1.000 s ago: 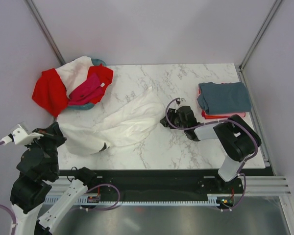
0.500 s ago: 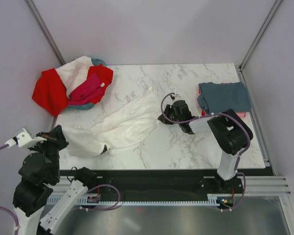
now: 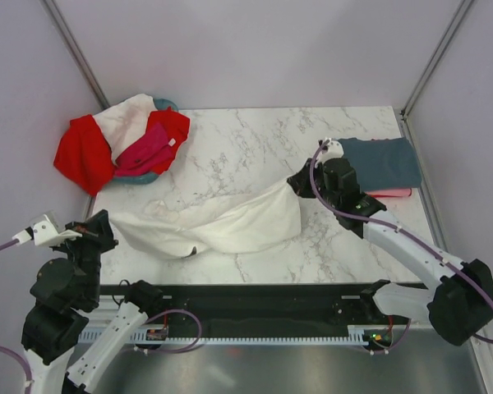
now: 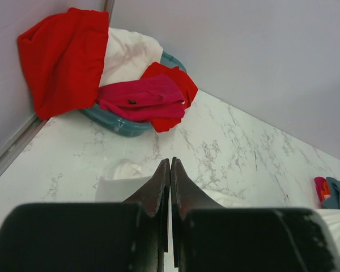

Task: Fold and stack the t-shirts
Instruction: Flatten the tshirt out

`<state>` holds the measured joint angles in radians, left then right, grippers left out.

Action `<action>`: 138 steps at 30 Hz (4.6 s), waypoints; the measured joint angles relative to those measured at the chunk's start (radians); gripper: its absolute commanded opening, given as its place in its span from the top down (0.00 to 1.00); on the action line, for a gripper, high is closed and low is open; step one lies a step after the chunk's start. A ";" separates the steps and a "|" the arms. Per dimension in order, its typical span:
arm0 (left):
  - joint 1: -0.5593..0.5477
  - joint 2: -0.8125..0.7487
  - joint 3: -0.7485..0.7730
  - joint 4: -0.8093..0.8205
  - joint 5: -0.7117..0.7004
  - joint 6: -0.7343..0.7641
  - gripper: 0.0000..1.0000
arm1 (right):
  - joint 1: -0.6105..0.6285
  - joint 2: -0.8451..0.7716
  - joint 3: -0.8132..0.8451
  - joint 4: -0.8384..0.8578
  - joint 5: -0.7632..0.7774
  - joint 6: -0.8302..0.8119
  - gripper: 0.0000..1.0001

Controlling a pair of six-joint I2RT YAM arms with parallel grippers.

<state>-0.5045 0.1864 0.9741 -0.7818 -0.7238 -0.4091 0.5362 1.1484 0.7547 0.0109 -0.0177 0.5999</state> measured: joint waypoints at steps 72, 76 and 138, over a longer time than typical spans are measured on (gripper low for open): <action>0.000 0.113 -0.184 0.171 0.175 0.007 0.98 | -0.017 0.152 -0.005 -0.309 -0.046 -0.051 0.37; 0.000 0.111 -0.185 0.171 0.175 0.007 0.98 | -0.017 0.138 -0.048 -0.304 -0.047 -0.050 0.42; 0.000 0.101 -0.193 0.172 0.175 0.015 0.98 | 0.050 0.193 -0.163 -0.259 0.065 -0.031 0.57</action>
<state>-0.5045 0.2878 0.7807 -0.6098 -0.5488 -0.3939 0.5865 1.3411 0.5922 -0.2481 0.0471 0.5686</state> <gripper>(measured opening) 0.029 0.436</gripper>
